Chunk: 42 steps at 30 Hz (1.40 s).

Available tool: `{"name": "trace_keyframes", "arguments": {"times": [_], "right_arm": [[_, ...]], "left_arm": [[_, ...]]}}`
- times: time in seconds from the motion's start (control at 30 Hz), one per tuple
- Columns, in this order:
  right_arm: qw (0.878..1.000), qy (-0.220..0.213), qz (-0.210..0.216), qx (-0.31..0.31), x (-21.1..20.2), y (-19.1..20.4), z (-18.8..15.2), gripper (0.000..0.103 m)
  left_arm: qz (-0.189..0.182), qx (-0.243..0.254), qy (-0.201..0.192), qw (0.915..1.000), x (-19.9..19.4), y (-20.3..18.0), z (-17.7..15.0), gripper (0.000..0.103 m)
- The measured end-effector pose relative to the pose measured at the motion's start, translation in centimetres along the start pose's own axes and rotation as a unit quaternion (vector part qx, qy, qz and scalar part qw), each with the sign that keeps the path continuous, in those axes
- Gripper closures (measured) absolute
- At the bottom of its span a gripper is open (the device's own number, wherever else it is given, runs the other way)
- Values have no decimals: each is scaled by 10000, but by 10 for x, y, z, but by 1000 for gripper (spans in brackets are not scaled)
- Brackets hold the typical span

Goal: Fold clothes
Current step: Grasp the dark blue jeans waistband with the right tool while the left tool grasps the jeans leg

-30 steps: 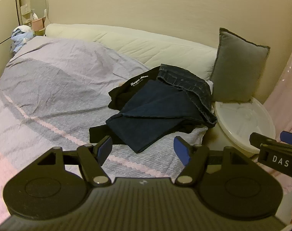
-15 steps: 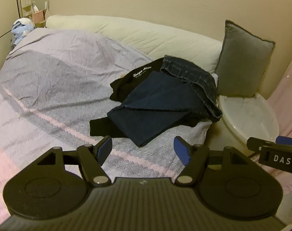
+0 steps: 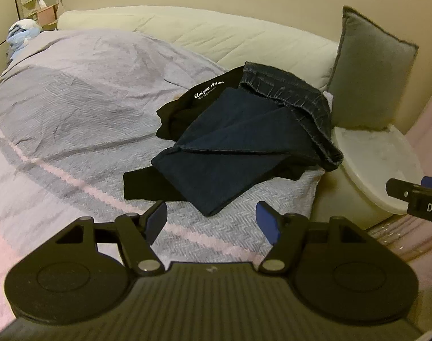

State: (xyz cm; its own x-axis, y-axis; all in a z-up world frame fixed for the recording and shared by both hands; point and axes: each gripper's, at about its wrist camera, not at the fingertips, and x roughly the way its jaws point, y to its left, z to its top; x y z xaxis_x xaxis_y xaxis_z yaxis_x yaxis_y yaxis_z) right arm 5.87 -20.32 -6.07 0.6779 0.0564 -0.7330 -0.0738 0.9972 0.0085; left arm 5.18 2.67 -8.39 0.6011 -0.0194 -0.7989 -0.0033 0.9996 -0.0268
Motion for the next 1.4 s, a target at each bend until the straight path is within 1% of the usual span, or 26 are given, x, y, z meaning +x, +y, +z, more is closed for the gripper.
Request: {"name": "trace_keyframes", "arguments": {"times": [0.17,0.37,0.6,0.7,0.83,0.93,1.03,1.17,1.2,1.23,1.27,1.33,1.4], "right_arm": [[9995,109,-80,-286,50,-14,9,23],[9972,315,-93,-671,119,-36,29,23],[9913,676,-38,-1130,198,-53,52,23],[9884,810,44,-1283,226,-56,58,23],[9846,971,83,-1451,263,-57,65,23],[9821,969,37,-1617,284,-55,70,23],[9783,988,-26,-1822,305,-54,74,23],[9649,1250,-306,-2291,333,-51,70,23],[9616,1289,-400,-2388,337,-52,69,25],[9606,1293,-443,-2422,340,-56,69,42],[9631,1312,-392,-2318,341,-62,71,56],[9712,1348,-253,-1948,339,-75,78,64],[9756,1285,-265,-1760,336,-84,84,65]], "left_arm": [[8,122,178,9998,45,-18,16,37],[36,362,303,9989,115,-41,42,37],[235,731,410,9962,198,-48,64,37],[304,876,477,9946,226,-47,69,37],[378,970,604,9927,252,-47,72,37],[402,953,656,9925,265,-43,73,37],[524,994,658,9915,276,-39,74,37],[664,1171,694,9885,293,-29,75,37],[716,1279,708,9867,298,-26,75,37],[763,1385,713,9848,301,-23,75,37],[803,1478,714,9832,304,-19,74,37],[859,1646,714,9800,310,-12,74,35],[781,1757,758,9784,319,-4,72,32]]}}
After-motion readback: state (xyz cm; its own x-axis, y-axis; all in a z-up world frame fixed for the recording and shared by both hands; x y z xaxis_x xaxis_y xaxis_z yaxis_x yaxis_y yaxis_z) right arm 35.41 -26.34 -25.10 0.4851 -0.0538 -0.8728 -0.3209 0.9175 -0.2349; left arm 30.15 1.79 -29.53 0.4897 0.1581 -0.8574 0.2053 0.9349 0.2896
